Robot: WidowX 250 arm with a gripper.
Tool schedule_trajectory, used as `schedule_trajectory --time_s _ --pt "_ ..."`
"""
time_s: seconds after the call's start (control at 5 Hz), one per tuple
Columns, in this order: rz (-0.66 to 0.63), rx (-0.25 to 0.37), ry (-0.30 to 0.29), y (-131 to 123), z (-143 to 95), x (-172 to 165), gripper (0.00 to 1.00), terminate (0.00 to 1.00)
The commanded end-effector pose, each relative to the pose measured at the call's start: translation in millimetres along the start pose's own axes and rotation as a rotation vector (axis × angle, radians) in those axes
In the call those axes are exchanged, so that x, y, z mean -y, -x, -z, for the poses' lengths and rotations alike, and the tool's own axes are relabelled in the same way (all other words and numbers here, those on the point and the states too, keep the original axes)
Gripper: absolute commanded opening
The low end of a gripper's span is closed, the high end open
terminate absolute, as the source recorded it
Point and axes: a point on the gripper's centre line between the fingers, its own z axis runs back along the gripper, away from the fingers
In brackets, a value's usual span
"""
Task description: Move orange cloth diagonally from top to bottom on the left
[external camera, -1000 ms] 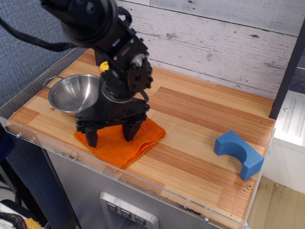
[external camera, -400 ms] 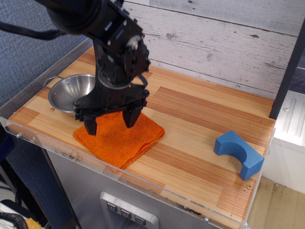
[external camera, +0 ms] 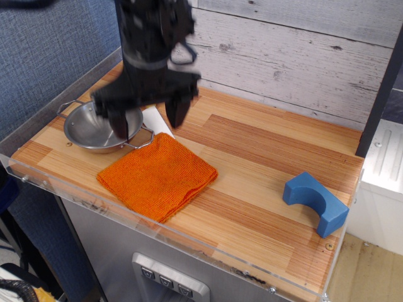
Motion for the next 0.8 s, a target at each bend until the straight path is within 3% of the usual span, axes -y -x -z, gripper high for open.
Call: schedule_trajectory --time_s 0.0,0.4,0.6 --pt "-0.051 0.076 0.057 -10.2 -56.4 -4.0 1.0 0.0" --pt "-0.051 0.076 0.057 -10.2 -56.4 -4.0 1.0 0.0" --pt "-0.051 0.076 0.057 -10.2 -56.4 -4.0 1.0 1.0"
